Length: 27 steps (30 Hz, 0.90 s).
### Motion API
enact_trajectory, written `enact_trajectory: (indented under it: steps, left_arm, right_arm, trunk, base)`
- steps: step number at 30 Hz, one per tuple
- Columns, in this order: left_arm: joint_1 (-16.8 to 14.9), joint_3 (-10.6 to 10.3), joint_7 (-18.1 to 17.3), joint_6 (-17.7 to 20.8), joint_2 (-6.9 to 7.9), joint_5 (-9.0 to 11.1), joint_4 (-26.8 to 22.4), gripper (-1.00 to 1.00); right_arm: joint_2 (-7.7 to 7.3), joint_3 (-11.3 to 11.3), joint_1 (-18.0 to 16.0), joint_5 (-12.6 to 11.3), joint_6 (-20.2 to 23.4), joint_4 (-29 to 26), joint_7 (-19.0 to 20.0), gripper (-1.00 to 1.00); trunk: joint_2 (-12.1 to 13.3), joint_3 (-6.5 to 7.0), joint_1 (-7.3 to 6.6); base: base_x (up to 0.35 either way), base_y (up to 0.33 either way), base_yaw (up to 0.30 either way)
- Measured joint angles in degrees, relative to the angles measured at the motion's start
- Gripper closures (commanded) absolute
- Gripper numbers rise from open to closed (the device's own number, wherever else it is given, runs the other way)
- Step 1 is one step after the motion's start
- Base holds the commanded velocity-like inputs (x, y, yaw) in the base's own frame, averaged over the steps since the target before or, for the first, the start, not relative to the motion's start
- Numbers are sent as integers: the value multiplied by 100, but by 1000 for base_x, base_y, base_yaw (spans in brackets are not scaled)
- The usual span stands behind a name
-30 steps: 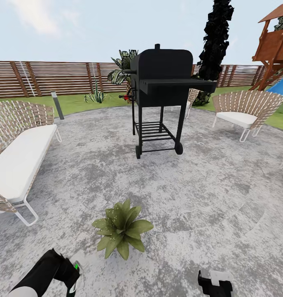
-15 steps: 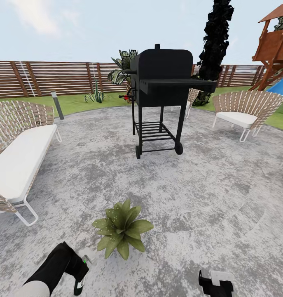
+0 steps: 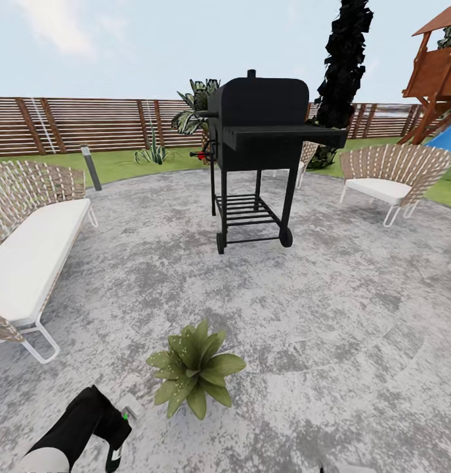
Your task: Pick up the pesticide atomizer in the garden and spray insectifuge to fully cover both potted plants in the garden.
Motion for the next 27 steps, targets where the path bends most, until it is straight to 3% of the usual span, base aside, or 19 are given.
enact_trajectory:
  steps: [5,9,11,14,18,20,23,27]
  left_arm:
    - [-7,0,-12,-1,73,-21,4,100]
    - [28,-3,-19,-58,349,-12,39,100]
    - [23,4,-26,-60,318,11,41,100]
    - [-7,-13,-32,-44,35,23,-6,100]
    - [-19,-15,-33,-55,58,2,-36,100]
    - [-20,-8,-33,-64,163,-17,-40,100]
    - [-11,31,-33,-70,487,20,-30,100]
    - [52,6,-15,-91,537,10,27,100]
  right_arm:
    - [0,1,9,0,0,1,0,-100]
    - [1,1,9,0,0,1,0,-100]
    - [0,1,9,-1,0,1,0,-100]
    - [0,0,17,-1,0,1,0,-100]
    - [0,1,18,0,0,1,0,-100]
    - [0,1,18,0,0,1,0,-100]
    - [1,1,18,0,0,1,0,-100]
    - [1,1,18,0,0,1,0,-100]
  trunk:
    - [0,0,0]
    - [0,0,0]
    - [0,0,0]
    - [0,0,0]
    - [0,0,0]
    - [0,0,0]
    - [0,0,0]
    - [0,0,0]
  base:
    - [0,0,0]
    - [0,0,0]
    - [0,0,0]
    - [0,0,0]
    - [0,0,0]
    - [0,0,0]
    - [0,0,0]
    - [0,0,0]
